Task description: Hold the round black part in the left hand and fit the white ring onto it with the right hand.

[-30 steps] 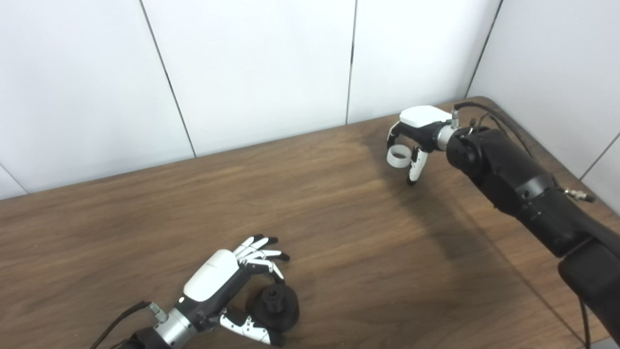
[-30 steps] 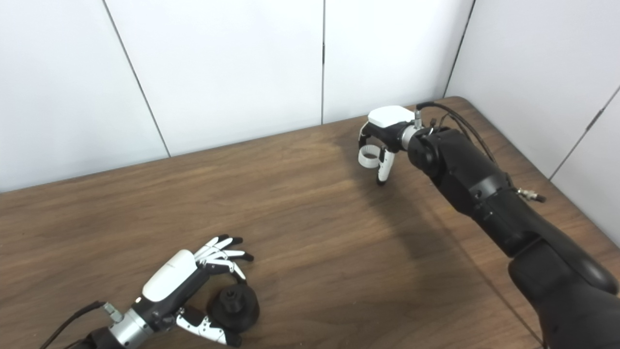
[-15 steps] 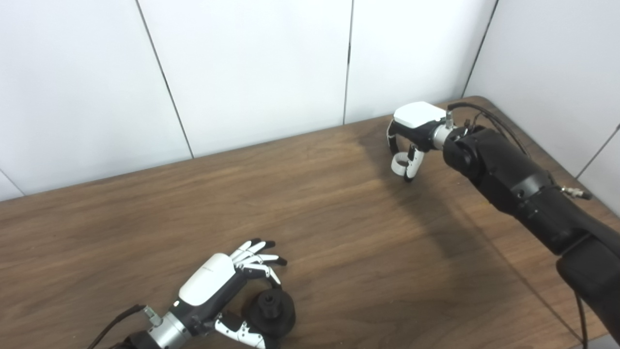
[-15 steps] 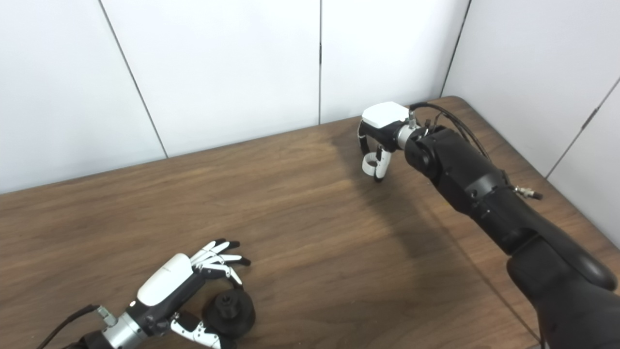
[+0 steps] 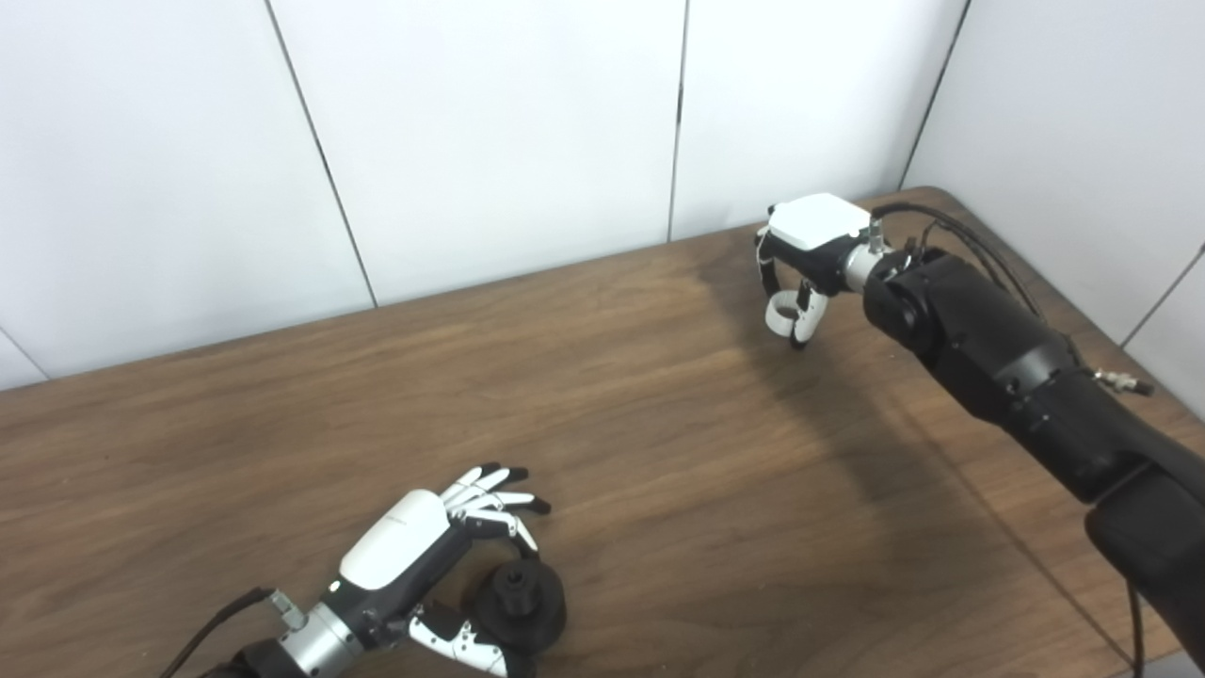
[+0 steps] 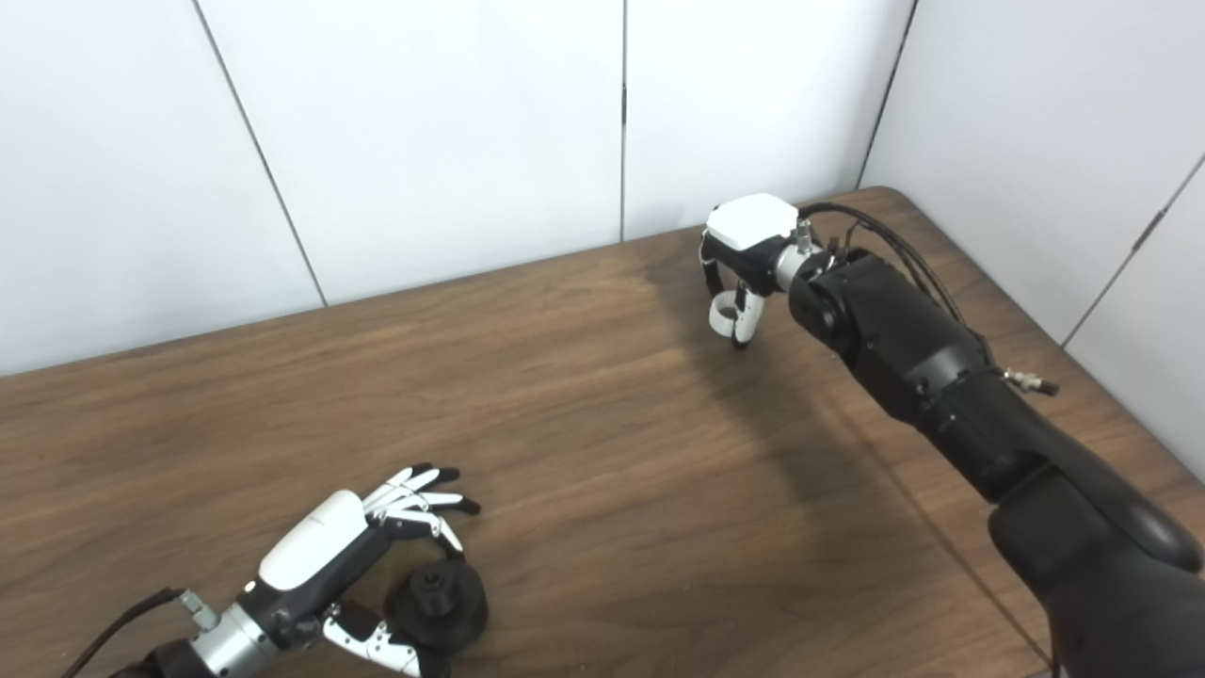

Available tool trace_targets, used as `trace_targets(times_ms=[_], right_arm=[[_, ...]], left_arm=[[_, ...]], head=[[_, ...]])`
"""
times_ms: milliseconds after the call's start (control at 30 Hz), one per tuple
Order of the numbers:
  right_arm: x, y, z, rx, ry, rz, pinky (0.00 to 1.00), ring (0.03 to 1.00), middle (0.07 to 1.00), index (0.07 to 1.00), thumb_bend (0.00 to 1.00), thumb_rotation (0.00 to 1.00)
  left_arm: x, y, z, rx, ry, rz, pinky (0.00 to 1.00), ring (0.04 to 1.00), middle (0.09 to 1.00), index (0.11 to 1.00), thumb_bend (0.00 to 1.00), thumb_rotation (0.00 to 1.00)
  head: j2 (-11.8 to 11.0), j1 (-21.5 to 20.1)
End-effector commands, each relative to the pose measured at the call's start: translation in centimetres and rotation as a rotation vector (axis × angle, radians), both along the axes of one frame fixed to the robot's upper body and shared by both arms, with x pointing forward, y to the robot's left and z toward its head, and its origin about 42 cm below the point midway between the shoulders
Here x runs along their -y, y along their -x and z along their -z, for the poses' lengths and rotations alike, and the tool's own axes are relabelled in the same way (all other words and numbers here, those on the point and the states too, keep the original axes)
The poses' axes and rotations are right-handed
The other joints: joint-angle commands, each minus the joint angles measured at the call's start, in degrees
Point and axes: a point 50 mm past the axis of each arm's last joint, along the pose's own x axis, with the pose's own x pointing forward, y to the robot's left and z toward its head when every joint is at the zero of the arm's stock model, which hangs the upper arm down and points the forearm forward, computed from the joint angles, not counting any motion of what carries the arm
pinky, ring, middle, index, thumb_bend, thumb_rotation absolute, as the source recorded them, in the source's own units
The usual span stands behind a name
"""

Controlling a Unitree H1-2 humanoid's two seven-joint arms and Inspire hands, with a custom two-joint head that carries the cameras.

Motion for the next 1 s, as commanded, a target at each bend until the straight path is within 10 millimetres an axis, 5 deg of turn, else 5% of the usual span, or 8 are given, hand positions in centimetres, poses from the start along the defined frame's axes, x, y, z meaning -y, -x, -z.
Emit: trace_targets(times_ms=[0,533,967], right_arm=[[0.3,-0.2,-3.0,0.112,0.017,-0.036,1.00,1.000,0.881,0.485,0.53,0.13],[-5.4,1.7,-4.3,0.198,-0.067,-0.306,1.00,1.000,0.902,0.485,0.53,0.13],[-12.2,5.6,-6.5,0.204,-0.159,-0.576,1.00,1.000,0.899,0.484,0.53,0.13]], left_arm=[[-0.7,-1.0,-1.1,0.037,-0.002,-0.013,1.00,0.959,0.827,0.482,0.52,0.05],[-0.9,-1.2,-0.6,0.029,-0.011,-0.041,0.99,0.950,0.829,0.482,0.52,0.05],[-1.0,-1.4,0.1,0.016,-0.014,-0.075,1.00,0.958,0.827,0.482,0.52,0.05]], head=[[0.1,-0.1],[0.0,0.9],[0.5,3.8]])
